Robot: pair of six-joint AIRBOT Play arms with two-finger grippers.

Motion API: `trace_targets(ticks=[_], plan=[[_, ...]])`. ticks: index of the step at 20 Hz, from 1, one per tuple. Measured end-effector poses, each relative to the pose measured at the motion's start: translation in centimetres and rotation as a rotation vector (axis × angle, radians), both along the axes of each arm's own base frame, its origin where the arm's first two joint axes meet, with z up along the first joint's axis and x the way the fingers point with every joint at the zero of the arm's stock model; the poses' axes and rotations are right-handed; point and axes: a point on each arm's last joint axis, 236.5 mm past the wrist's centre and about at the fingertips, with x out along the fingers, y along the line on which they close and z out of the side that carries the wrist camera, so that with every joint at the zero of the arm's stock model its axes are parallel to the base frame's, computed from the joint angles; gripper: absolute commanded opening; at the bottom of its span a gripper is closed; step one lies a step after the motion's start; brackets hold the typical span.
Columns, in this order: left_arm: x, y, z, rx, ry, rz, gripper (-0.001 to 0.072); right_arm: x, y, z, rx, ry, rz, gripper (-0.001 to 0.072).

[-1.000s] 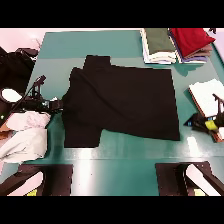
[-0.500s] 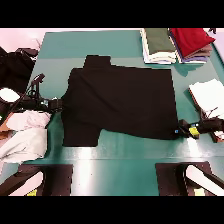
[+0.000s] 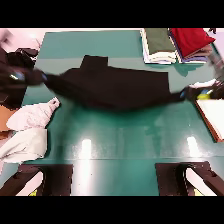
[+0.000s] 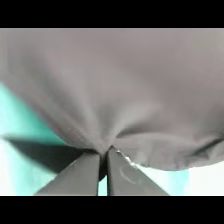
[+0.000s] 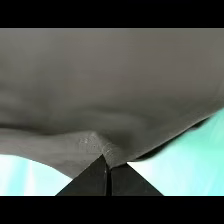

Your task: Fold the shirts.

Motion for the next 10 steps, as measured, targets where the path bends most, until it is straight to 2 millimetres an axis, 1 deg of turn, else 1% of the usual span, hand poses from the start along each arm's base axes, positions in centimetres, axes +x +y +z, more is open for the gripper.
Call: trace_targets(ticks=[1, 2, 3, 4, 5, 6, 7, 8, 9, 10], plan=[[-0.7, 0.0, 5.0, 0.007, -0.119, 0.002, 0.0027, 0.5, -0.2, 5.1, -0.039, -0.138, -0.004, 0.0015], [-1.9, -0.1, 9.8, 0.014, -0.234, 0.004, 0.0027, 0.4, -0.4, 9.8, -0.075, -0.262, -0.012, 0.0015], [-3.5, -0.2, 14.7, 0.018, -0.354, 0.008, 0.0027, -0.2, -0.6, 14.8, -0.116, -0.391, -0.024, 0.0015], [-5.3, -0.2, 18.9, 0.021, -0.462, 0.012, 0.0027, -1.3, -0.9, 19.3, -0.158, -0.501, -0.041, 0.0015], [-7.4, -0.3, 22.9, 0.025, -0.568, 0.016, 0.0026, -2.4, -1.3, 23.0, -0.195, -0.591, -0.066, 0.0015], [-9.4, -0.3, 26.1, 0.025, -0.660, 0.025, 0.0027, -3.7, -1.9, 26.4, -0.231, -0.670, -0.099, 0.0015], [-11.4, -0.2, 29.1, 0.023, -0.747, 0.041, 0.0027, -4.9, -2.5, 28.9, -0.265, -0.723, -0.129, 0.0015], [-13.0, 0.2, 31.3, 0.023, -0.815, 0.062, 0.0026, -6.0, -3.2, 30.9, -0.298, -0.760, -0.158, 0.0015], [-14.0, 0.5, 32.7, 0.025, -0.859, 0.084, 0.0026, -6.7, -3.8, 32.2, -0.322, -0.776, -0.182, 0.0015], [-14.5, 0.9, 33.4, 0.025, -0.880, 0.102, 0.0026, -7.1, -4.5, 32.9, -0.346, -0.773, -0.205, 0.0015]])
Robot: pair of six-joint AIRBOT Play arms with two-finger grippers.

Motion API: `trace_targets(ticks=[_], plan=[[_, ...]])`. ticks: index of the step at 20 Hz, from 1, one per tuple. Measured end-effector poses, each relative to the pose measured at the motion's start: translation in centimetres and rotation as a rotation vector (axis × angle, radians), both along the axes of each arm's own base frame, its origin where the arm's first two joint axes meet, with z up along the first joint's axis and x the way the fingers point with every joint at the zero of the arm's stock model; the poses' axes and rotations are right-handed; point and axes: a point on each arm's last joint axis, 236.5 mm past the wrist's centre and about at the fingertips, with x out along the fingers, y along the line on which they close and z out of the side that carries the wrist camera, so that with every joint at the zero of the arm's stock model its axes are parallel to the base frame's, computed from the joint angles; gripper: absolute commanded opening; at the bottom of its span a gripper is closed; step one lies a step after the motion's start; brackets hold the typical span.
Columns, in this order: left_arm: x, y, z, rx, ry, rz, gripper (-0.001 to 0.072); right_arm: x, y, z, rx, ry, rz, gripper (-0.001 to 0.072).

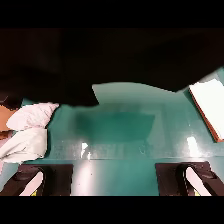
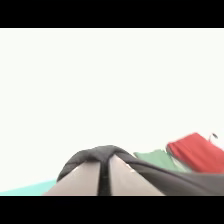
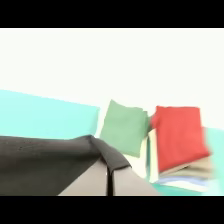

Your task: Fold the shirts.

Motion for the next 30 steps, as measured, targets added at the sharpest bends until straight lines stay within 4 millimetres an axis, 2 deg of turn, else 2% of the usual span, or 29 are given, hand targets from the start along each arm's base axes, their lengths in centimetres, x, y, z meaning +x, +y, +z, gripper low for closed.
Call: trace_targets(ticks=[1, 3, 5, 6, 8, 10, 12, 14, 16, 18, 20, 23, 25, 27, 30], plan=[[0.1, 0.3, 0.1, -0.003, 0.002, 0.012, 0.0026, -0.1, -0.7, 0.0, -0.006, 0.019, -0.025, 0.0015], [2.4, 0.5, -1.7, -0.005, 0.079, 0.018, 0.0027, 0.7, -2.0, -1.0, -0.002, 0.084, -0.060, 0.0015], [6.6, 0.7, -5.8, -0.007, 0.227, 0.010, 0.0027, 2.8, -3.0, -3.6, 0.022, 0.183, -0.064, 0.0015], [9.0, 0.6, -8.5, -0.008, 0.316, 0.001, 0.0027, 4.1, -3.4, -5.6, 0.039, 0.247, -0.058, 0.0015], [13.8, 0.3, -15.0, -0.014, 0.518, -0.033, 0.0027, 7.7, -3.9, -11.1, 0.078, 0.409, -0.029, 0.0015], [18.1, -0.4, -22.5, -0.019, 0.726, -0.069, 0.0027, 10.7, -4.1, -17.8, 0.105, 0.594, -0.012, 0.0015], [21.5, -1.7, -30.8, -0.009, 0.929, -0.115, 0.0028, 13.0, -3.9, -24.9, 0.128, 0.774, 0.009, 0.0015], [23.9, -2.9, -38.5, 0.009, 1.100, -0.148, 0.0028, 14.5, -3.4, -31.4, 0.149, 0.926, 0.025, 0.0015], [26.0, -3.4, -44.9, 0.013, 1.215, -0.150, 0.0027, 15.8, -2.7, -36.9, 0.165, 1.043, 0.041, 0.0015], [28.1, -3.1, -49.2, -0.001, 1.260, -0.124, 0.0027, 17.4, -2.5, -40.6, 0.183, 1.095, 0.046, 0.0015], [29.8, -2.6, -51.5, -0.024, 1.261, -0.094, 0.0028, 19.2, -2.2, -42.7, 0.206, 1.105, 0.054, 0.0015], [31.4, -0.8, -52.0, -0.053, 1.242, -0.053, 0.0027, 21.5, -2.3, -43.0, 0.220, 1.081, 0.058, 0.0015], [30.9, -0.2, -52.2, -0.050, 1.277, -0.059, 0.0028, 21.8, -2.6, -42.3, 0.222, 1.072, 0.061, 0.0015], [29.3, 0.0, -53.1, -0.023, 1.350, -0.084, 0.0028, 21.3, -2.7, -42.2, 0.218, 1.085, 0.065, 0.0015], [26.8, 0.1, -55.1, 0.011, 1.460, -0.118, 0.0028, 19.2, -2.7, -43.5, 0.210, 1.141, 0.061, 0.0015]])
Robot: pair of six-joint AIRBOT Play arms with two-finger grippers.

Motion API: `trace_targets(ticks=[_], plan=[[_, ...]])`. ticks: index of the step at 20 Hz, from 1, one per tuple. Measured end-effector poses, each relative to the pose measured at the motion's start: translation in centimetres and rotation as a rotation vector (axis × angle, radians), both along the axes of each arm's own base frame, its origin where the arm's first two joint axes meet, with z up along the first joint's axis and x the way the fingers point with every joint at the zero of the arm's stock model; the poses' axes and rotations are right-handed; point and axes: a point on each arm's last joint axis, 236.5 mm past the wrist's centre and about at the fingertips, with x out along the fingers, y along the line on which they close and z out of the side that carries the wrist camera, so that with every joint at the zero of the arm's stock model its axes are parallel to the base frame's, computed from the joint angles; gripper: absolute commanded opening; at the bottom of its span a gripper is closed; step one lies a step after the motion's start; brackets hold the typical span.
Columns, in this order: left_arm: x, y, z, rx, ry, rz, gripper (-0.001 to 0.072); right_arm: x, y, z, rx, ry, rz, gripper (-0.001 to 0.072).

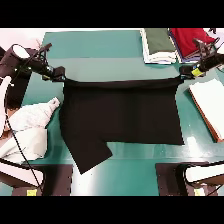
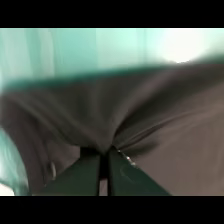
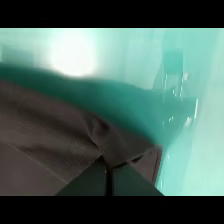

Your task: Fold the shirts.

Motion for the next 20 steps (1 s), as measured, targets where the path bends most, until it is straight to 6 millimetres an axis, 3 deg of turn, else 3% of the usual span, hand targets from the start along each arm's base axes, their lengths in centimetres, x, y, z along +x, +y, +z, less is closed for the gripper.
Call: trace_targets(ticks=[6, 7, 8, 11, 14, 17, 20], plan=[[-5.2, -0.1, -5.3, -0.004, 0.208, -0.034, 0.0051, -4.8, 0.3, -4.1, -0.008, 0.107, -0.008, 0.0032], [-5.9, -0.1, -5.9, -0.003, 0.237, -0.039, 0.0355, -5.3, 0.3, -4.6, -0.008, 0.112, -0.011, 0.0223], [-6.5, 0.0, -6.4, 0.002, 0.256, -0.041, 0.0541, -5.7, 0.4, -4.9, -0.008, 0.114, -0.014, 0.0442], [-7.4, 0.2, -6.4, 0.008, 0.282, -0.024, 0.0539, -6.0, 0.5, -4.5, -0.005, 0.098, -0.023, 0.0449], [-8.7, 0.7, -4.3, 0.047, 0.249, -0.019, 0.0538, -6.3, 1.0, -2.1, 0.004, 0.050, -0.030, 0.0449], [-13.0, 1.5, -3.1, 0.125, 0.236, -0.022, 0.0539, -8.0, 1.5, 0.1, 0.003, 0.003, -0.031, 0.0449], [-19.1, 2.1, -4.2, 0.162, 0.263, 0.000, 0.0539, -9.7, 1.8, 1.4, -0.003, -0.048, -0.039, 0.0448]])
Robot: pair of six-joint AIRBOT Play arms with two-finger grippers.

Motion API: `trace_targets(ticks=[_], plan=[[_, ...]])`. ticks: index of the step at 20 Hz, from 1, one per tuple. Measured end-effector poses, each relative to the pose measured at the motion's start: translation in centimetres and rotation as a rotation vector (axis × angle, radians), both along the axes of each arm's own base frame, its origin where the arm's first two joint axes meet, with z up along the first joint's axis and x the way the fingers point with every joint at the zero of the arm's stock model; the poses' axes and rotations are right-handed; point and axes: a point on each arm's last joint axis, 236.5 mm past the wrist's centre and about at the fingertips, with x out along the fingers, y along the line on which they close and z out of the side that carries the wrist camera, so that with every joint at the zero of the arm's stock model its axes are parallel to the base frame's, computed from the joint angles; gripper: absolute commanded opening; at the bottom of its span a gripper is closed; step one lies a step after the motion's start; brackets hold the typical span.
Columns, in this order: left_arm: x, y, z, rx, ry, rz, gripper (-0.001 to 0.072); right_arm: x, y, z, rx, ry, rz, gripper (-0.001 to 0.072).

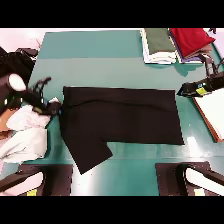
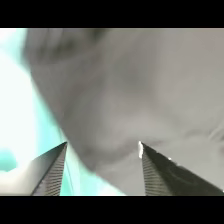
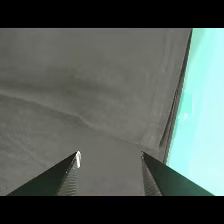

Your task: Fold the shirts.

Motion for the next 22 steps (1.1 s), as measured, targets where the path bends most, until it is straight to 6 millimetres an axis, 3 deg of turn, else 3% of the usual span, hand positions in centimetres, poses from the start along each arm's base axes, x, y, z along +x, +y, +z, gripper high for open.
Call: trace_targets(ticks=[3, 5, 9, 13, 15, 19, 22], plan=[[-6.1, 0.0, -2.8, 0.006, 0.072, 0.038, 0.0539, -1.1, 0.2, 0.6, -0.008, -0.047, -0.011, 0.0448], [-9.0, -0.8, -4.6, -0.024, 0.122, 0.064, 0.0539, -1.5, 0.2, 1.1, -0.011, -0.069, -0.014, 0.0448], [-11.8, -3.6, -6.6, -0.152, 0.174, 0.131, 0.0538, -1.6, 0.8, 1.8, 0.011, -0.100, -0.019, 0.0448], [-11.5, -6.3, -6.6, -0.282, 0.147, 0.175, 0.0529, -1.6, 1.6, 2.1, 0.030, -0.113, -0.011, 0.0447], [-10.4, -6.5, -6.8, -0.298, 0.097, 0.194, 0.0050, -1.6, 2.0, 2.3, 0.049, -0.117, -0.011, 0.0447], [-9.4, -7.3, -5.6, -0.345, 0.049, 0.157, 0.0026, -2.6, 1.3, 2.0, 0.073, -0.073, -0.036, 0.0447], [-8.5, -7.9, -3.5, -0.372, 0.001, 0.109, 0.0026, -5.4, -1.3, 0.1, 0.058, 0.048, -0.089, 0.0450]])
